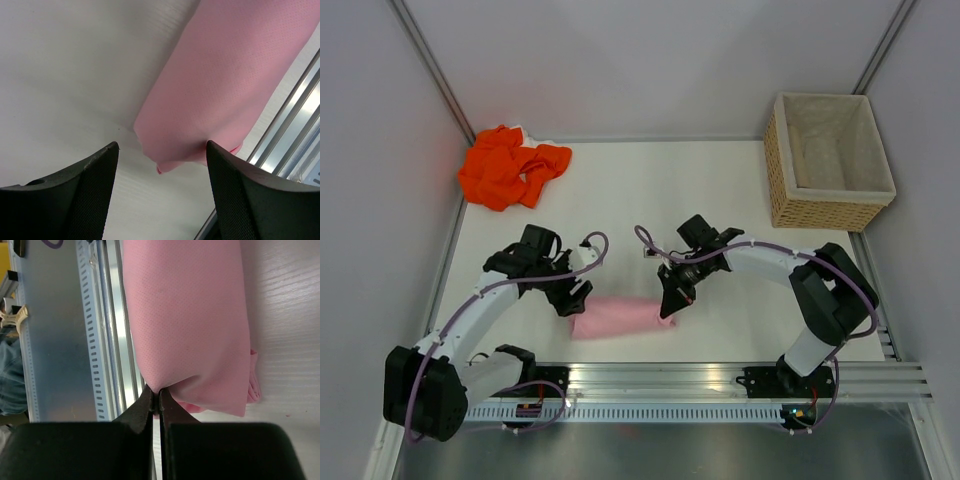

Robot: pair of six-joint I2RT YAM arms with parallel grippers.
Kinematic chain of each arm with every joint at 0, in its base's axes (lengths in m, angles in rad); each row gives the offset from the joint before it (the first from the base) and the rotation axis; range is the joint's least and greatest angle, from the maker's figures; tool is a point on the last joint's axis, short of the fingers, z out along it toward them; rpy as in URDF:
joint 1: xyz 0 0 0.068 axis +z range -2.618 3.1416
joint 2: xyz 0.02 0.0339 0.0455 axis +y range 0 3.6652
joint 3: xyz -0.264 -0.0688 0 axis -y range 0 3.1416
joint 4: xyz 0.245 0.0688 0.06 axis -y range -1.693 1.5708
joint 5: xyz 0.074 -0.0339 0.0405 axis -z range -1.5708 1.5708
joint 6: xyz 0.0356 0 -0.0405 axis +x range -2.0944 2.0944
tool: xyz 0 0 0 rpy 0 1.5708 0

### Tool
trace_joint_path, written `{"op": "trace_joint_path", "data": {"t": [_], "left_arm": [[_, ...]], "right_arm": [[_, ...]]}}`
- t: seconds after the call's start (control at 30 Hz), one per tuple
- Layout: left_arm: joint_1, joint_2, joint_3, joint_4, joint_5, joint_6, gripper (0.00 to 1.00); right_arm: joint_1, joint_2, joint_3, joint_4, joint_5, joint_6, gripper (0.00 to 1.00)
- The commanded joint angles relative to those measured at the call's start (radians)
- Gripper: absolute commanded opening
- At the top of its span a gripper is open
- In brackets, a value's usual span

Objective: Roll the t-shirts
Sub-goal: Roll the tshirt

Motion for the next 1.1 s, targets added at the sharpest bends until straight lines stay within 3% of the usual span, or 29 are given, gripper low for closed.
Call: {"op": "trace_joint_path", "data": {"t": [0.0,0.23,0.43,0.57,0.87,0.9,1.07], "left_arm": [[0.005,-0.054,0.01,0.057,-0.01,-0.054,0.76],[0.008,-0.126,0.096,-0.077,-0.02,-0.092,0.77],[0.006,-0.161,-0.018,-0.123,-0.017,-0.017,0.67],[0.002,-0.154,-0.068,-0.062,0.017,0.003,0.71],[-0.034,-0.1,-0.124,0.087,0.095,0.037,0.67],[-0.043,-0.077,-0.133,0.125,0.095,0.027,0.65],[-0.061,-0.017,-0.136,0.155,0.056,0.007,0.31]], "right_arm": [[-0.028,0.004,0.009,0.08,-0.085,0.085,0.0],[-0.106,0.071,-0.012,0.127,-0.077,0.159,0.0],[-0.157,0.08,-0.012,0.153,-0.062,0.187,0.0],[-0.161,0.085,0.0,0.157,-0.049,0.19,0.0],[-0.161,0.097,-0.008,0.21,-0.036,0.236,0.0],[-0.161,0.097,-0.008,0.21,-0.033,0.238,0.0],[-0.161,0.085,-0.017,0.207,-0.023,0.236,0.0]]}}
